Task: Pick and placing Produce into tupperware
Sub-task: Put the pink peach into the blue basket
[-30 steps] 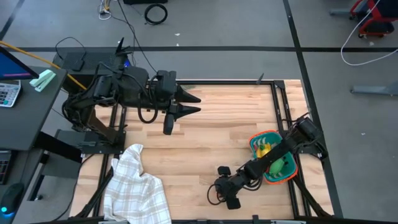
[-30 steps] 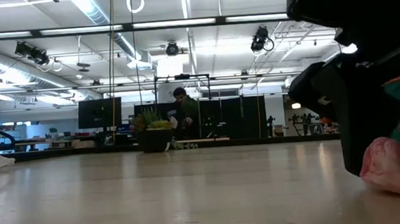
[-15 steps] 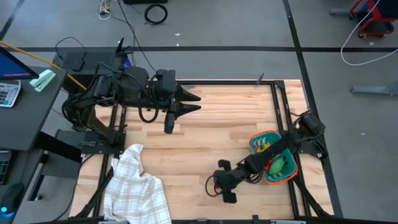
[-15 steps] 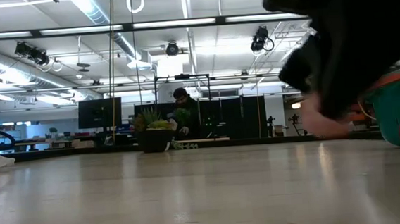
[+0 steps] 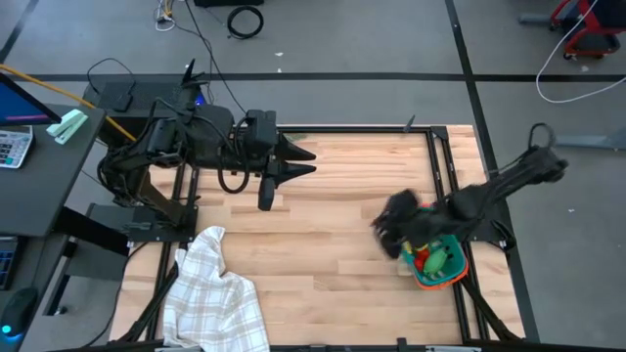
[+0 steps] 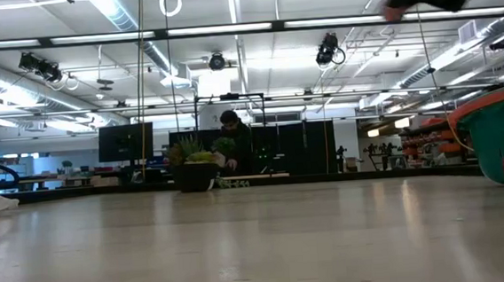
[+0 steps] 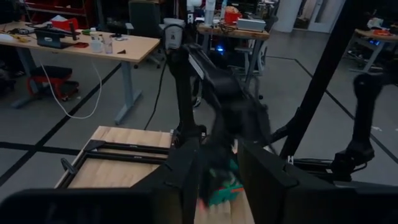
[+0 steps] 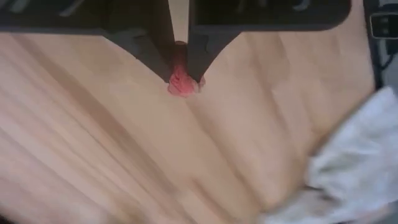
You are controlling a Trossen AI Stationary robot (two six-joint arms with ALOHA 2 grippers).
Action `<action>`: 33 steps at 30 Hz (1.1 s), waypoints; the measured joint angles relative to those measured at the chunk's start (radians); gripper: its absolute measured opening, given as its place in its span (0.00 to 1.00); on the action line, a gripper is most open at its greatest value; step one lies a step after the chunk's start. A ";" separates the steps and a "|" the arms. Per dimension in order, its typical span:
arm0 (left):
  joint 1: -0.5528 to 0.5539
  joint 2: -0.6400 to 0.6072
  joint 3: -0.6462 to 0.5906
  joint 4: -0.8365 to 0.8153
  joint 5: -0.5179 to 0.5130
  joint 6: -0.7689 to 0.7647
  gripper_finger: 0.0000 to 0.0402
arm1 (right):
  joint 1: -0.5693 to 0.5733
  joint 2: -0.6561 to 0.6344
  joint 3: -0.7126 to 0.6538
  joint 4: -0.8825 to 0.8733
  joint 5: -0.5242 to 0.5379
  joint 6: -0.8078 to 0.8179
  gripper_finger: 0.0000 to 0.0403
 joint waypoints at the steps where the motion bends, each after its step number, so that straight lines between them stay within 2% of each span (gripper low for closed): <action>1: 0.000 0.000 0.000 0.000 0.000 0.000 0.28 | 0.001 -0.047 0.000 -0.092 0.001 0.070 0.05; 6: 0.000 0.000 0.000 0.000 0.000 0.000 0.27 | 0.051 -0.198 0.000 -0.432 -0.077 0.323 0.07; 11: 0.000 0.000 0.000 0.000 0.000 0.002 0.28 | 0.112 -0.204 -0.001 -0.591 -0.179 0.453 0.07; 16: 0.000 0.000 0.000 -0.001 0.000 0.002 0.27 | 0.142 -0.155 -0.064 -0.598 -0.340 0.515 0.07; 21: 0.000 0.000 0.000 -0.002 0.000 0.002 0.28 | 0.146 -0.104 -0.177 -0.550 -0.435 0.533 0.13; 26: 0.000 0.000 0.000 -0.002 0.000 0.002 0.27 | 0.145 -0.076 -0.232 -0.505 -0.450 0.533 0.20; 33: 0.000 0.000 0.000 -0.001 0.000 0.002 0.28 | 0.144 -0.076 -0.215 -0.510 -0.443 0.499 0.34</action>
